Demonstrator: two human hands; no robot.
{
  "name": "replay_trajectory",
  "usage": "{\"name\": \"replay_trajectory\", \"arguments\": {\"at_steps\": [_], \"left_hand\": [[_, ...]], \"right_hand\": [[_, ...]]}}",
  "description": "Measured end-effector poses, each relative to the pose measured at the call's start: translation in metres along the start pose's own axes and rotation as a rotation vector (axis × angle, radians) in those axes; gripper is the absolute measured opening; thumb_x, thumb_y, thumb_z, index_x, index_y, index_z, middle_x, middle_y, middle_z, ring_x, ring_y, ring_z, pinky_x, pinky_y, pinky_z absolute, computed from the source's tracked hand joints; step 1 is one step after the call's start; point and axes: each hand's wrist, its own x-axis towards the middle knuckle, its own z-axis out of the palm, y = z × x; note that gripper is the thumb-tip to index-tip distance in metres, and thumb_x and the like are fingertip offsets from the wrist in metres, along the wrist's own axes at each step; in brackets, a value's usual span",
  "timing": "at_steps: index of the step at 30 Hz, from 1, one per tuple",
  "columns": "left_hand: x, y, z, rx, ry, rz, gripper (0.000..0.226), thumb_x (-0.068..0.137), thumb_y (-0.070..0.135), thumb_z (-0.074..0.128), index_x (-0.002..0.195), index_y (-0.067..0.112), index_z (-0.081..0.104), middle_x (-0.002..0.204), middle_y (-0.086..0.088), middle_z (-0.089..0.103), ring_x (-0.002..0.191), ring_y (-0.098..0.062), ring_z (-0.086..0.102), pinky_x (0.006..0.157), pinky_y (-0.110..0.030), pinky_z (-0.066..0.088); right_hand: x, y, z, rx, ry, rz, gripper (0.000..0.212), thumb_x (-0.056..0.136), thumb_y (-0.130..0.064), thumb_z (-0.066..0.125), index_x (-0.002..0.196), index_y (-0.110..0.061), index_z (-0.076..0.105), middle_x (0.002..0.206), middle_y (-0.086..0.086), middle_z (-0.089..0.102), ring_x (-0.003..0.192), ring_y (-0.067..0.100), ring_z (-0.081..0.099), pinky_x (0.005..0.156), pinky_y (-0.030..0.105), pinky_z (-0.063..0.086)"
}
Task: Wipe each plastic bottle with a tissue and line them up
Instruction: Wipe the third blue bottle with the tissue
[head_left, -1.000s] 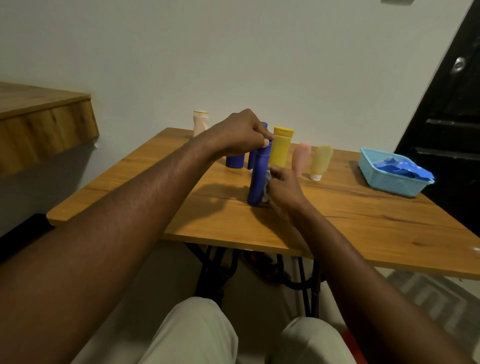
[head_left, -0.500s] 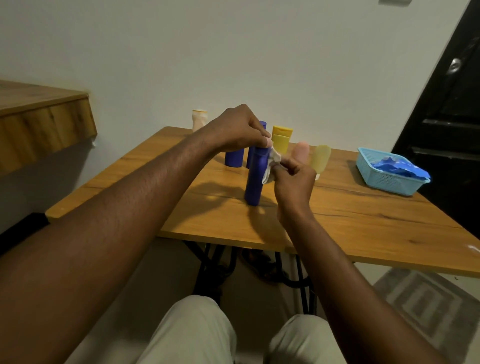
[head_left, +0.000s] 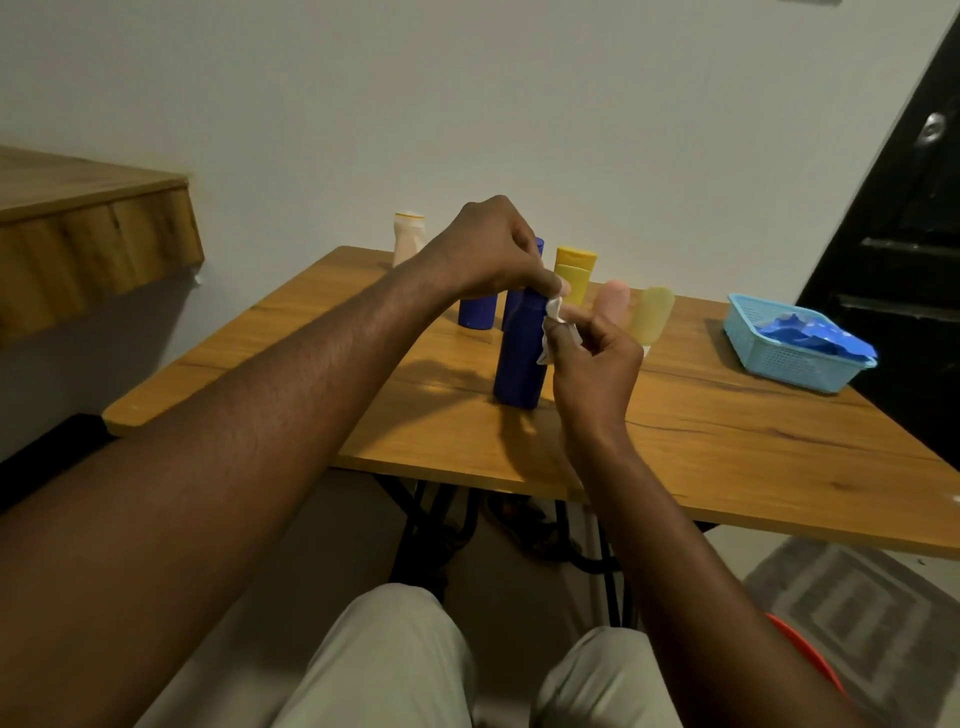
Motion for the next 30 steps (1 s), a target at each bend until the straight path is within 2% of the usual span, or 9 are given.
{"name": "replay_trajectory", "arguments": {"at_steps": [3,6,10,13,17,20,23,27,30], "left_hand": [[0.003,0.001,0.003,0.051,0.023,-0.002,0.039,0.074,0.044,0.088,0.089,0.009,0.079,0.086,-0.005,0.075,0.086,-0.023,0.072,0.066,-0.025,0.050],[0.004,0.000,0.004,0.099,0.046,-0.002,0.046,0.071,0.049,0.089,0.086,0.008,0.076,0.082,-0.004,0.075,0.083,-0.023,0.072,0.066,-0.032,0.055],[0.003,-0.001,0.006,0.149,0.054,0.024,0.040,0.077,0.050,0.084,0.082,0.014,0.066,0.074,0.005,0.071,0.069,-0.011,0.071,0.056,-0.020,0.043],[0.003,-0.002,0.007,0.223,0.083,0.044,0.037,0.079,0.049,0.080,0.077,0.019,0.059,0.079,0.002,0.071,0.069,-0.013,0.070,0.057,-0.022,0.044],[0.006,-0.002,0.011,0.287,0.125,0.064,0.038,0.078,0.046,0.075,0.081,0.011,0.062,0.087,-0.010,0.071,0.075,-0.026,0.065,0.067,-0.034,0.051],[0.009,0.000,0.012,0.293,0.121,0.057,0.037,0.080,0.043,0.074,0.079,0.010,0.059,0.085,-0.012,0.067,0.071,-0.021,0.054,0.064,-0.030,0.042],[0.011,0.001,0.011,0.273,0.118,0.031,0.038,0.076,0.044,0.077,0.077,0.012,0.058,0.078,-0.007,0.062,0.068,-0.019,0.052,0.060,-0.028,0.041],[0.011,0.002,0.009,0.259,0.088,0.016,0.035,0.074,0.041,0.079,0.079,0.013,0.060,0.075,-0.005,0.068,0.065,-0.017,0.059,0.055,-0.024,0.043],[0.011,0.005,0.008,0.259,0.067,0.009,0.034,0.076,0.040,0.080,0.080,0.015,0.057,0.074,-0.002,0.067,0.066,-0.016,0.062,0.055,-0.022,0.043]], "right_hand": [[-0.002,0.011,-0.004,-0.041,-0.010,-0.039,0.015,0.097,-0.016,0.064,0.109,-0.017,0.073,0.106,-0.004,0.073,0.104,0.010,0.067,0.084,0.028,0.059],[-0.006,0.030,-0.014,-0.144,-0.077,0.082,0.008,0.093,-0.016,0.068,0.093,-0.019,0.075,0.093,-0.005,0.074,0.093,0.013,0.070,0.083,0.045,0.061],[-0.001,0.031,-0.014,-0.210,-0.147,0.177,0.007,0.091,-0.016,0.071,0.087,-0.019,0.076,0.089,-0.003,0.075,0.088,0.019,0.072,0.079,0.054,0.061],[-0.002,0.019,-0.009,-0.126,-0.143,0.116,0.007,0.093,-0.015,0.068,0.096,-0.017,0.074,0.094,-0.002,0.075,0.091,0.014,0.072,0.082,0.045,0.062],[-0.002,0.003,0.001,-0.063,-0.113,-0.095,0.010,0.095,-0.014,0.067,0.104,-0.015,0.072,0.100,-0.003,0.073,0.097,0.011,0.068,0.084,0.031,0.059],[0.002,0.001,0.007,-0.116,-0.105,-0.234,0.011,0.095,-0.011,0.066,0.104,-0.013,0.071,0.103,-0.003,0.071,0.098,0.008,0.065,0.083,0.024,0.057],[-0.003,0.011,0.004,-0.193,-0.169,-0.325,0.011,0.093,-0.012,0.068,0.102,-0.017,0.070,0.104,-0.004,0.068,0.097,0.006,0.063,0.079,0.021,0.054],[-0.013,0.030,-0.006,-0.421,-0.415,-0.278,0.015,0.085,-0.011,0.075,0.095,-0.022,0.075,0.097,-0.009,0.069,0.089,0.000,0.062,0.075,0.017,0.049],[-0.013,0.027,-0.007,-0.448,-0.433,-0.226,0.016,0.083,-0.009,0.077,0.096,-0.019,0.078,0.096,-0.011,0.070,0.087,-0.006,0.060,0.075,0.012,0.045]]}}
